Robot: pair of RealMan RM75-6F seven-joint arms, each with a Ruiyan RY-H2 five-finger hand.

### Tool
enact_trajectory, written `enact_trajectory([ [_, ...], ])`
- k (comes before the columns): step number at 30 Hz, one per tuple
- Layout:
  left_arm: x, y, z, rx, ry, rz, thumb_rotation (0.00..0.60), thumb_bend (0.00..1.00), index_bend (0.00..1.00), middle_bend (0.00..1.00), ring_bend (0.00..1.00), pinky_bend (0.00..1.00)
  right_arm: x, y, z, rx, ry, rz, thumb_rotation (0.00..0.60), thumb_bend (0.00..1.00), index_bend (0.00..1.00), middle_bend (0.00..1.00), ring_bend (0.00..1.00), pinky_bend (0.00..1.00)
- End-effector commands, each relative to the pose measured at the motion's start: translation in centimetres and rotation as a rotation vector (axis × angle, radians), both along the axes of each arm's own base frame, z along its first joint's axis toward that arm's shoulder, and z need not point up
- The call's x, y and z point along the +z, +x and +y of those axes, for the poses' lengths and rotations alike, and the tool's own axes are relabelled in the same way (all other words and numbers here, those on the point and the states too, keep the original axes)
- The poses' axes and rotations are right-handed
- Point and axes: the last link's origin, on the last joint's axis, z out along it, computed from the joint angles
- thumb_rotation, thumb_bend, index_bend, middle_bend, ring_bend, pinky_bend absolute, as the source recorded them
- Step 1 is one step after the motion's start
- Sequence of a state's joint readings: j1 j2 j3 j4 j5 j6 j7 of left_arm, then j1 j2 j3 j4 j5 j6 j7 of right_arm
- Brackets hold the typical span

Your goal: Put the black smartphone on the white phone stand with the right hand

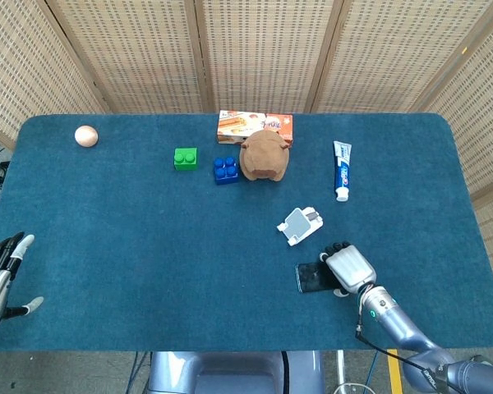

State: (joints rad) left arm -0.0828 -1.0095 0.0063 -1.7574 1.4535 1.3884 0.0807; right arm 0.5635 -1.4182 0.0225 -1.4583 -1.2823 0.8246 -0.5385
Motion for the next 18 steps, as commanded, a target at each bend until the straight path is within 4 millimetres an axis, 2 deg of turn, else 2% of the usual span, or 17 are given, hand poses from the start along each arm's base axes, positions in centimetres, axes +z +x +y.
enact_trajectory([
  [1,0.0,0.0,0.0,0.000,0.000,0.000,0.600,0.00,0.00,0.00,0.00,0.00,-0.2,0.0,0.0,0.008,0.008,-0.002,0.600,0.39,0.48,0.44,0.36,0.34],
  [3,0.0,0.0,0.0,0.001,0.000,0.000,0.600,0.00,0.00,0.00,0.00,0.00,-0.4,0.0,0.1,0.003,0.028,-0.017,0.600,0.44,0.53,0.48,0.41,0.39],
  [9,-0.1,0.0,0.0,0.001,-0.002,0.001,0.600,0.00,0.00,0.00,0.00,0.00,0.3,-0.1,0.5,0.041,0.048,-0.069,0.600,0.50,0.56,0.52,0.45,0.43],
  [18,-0.1,0.0,0.0,0.000,-0.002,0.000,0.600,0.00,0.00,0.00,0.00,0.00,2.0,-0.1,1.3,0.130,0.037,-0.120,0.600,0.50,0.56,0.53,0.46,0.43],
])
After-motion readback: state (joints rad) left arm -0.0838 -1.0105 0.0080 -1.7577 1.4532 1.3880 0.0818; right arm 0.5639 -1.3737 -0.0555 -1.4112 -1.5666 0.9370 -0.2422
